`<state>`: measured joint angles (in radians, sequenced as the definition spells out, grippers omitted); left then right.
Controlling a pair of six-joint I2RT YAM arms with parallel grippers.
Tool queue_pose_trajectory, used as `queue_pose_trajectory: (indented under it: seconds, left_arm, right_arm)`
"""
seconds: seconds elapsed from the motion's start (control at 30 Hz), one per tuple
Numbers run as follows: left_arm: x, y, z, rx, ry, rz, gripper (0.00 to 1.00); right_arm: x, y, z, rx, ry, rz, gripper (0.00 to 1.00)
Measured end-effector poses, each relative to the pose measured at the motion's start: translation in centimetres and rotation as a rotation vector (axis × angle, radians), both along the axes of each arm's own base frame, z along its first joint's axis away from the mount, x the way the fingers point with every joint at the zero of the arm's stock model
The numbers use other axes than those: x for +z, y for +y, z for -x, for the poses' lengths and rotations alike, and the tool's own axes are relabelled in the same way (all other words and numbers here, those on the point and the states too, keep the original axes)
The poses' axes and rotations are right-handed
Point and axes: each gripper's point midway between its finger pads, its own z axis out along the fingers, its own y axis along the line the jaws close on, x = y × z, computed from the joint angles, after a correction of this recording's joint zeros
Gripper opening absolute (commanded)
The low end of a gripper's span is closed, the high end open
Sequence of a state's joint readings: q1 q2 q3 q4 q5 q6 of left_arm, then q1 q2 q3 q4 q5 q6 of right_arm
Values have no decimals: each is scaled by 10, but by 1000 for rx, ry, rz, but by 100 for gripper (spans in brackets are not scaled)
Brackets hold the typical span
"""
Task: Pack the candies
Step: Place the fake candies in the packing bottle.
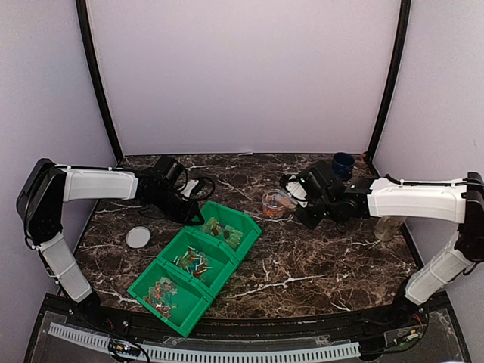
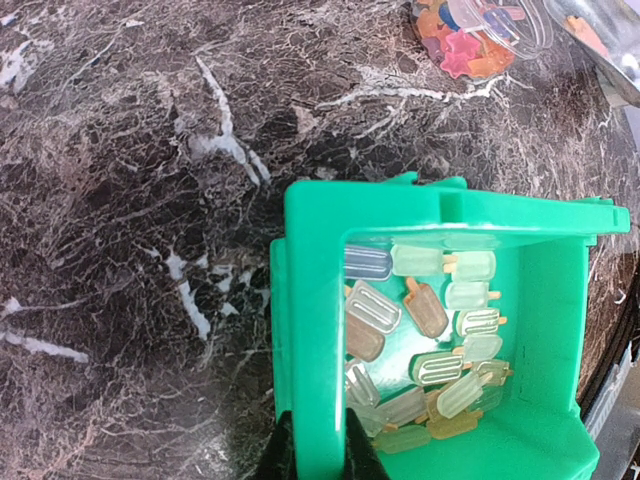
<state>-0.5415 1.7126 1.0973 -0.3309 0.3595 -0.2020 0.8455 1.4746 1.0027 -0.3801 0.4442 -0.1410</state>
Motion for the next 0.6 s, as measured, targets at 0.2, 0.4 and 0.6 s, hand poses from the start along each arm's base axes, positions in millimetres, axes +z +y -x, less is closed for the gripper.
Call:
queue_pose_trajectory:
  seconds: [0.2,0.4,0.6]
  left_arm:
    - [0,0,0,1,0,0,0]
    - [0,0,0,1,0,0,0]
    - [0,0,0,1,0,0,0]
  right_arm:
    - [-5,-1,-2,-8,58,60,0]
    - [6,4,-9,-14,87,98,0]
    - [-3,0,-9,-27,125,161,0]
